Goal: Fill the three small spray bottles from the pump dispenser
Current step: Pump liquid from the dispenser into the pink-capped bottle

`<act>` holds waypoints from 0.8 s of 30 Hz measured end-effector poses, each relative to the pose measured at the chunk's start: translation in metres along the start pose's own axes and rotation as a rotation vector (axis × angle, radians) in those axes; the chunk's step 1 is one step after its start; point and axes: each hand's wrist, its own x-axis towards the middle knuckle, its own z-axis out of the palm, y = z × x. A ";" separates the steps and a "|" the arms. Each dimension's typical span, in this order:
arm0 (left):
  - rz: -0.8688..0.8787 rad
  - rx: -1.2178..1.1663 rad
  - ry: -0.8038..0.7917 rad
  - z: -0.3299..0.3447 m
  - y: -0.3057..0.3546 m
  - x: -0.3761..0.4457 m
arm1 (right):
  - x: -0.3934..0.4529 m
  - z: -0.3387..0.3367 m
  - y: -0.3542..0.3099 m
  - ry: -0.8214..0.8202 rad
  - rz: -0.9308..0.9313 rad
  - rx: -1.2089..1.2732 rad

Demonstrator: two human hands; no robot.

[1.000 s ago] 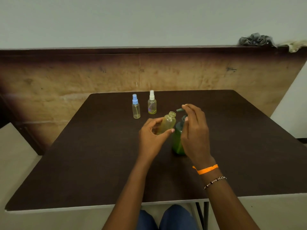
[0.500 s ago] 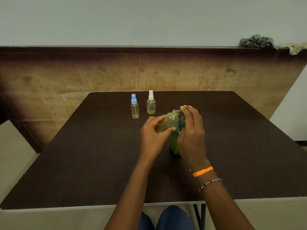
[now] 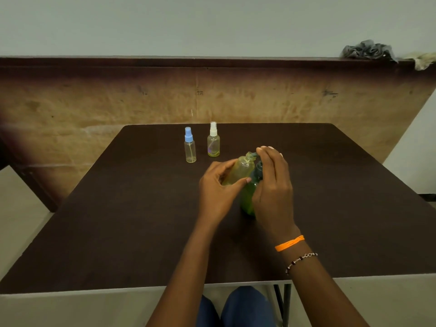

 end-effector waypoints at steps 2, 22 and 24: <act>0.001 0.006 -0.005 0.001 0.000 -0.001 | -0.003 0.005 0.004 0.027 -0.021 0.003; -0.128 -0.155 0.041 -0.001 0.005 -0.005 | 0.006 0.000 0.003 0.053 -0.003 0.008; -0.119 -0.170 0.041 -0.001 0.008 -0.004 | 0.010 -0.004 0.003 0.046 -0.012 -0.009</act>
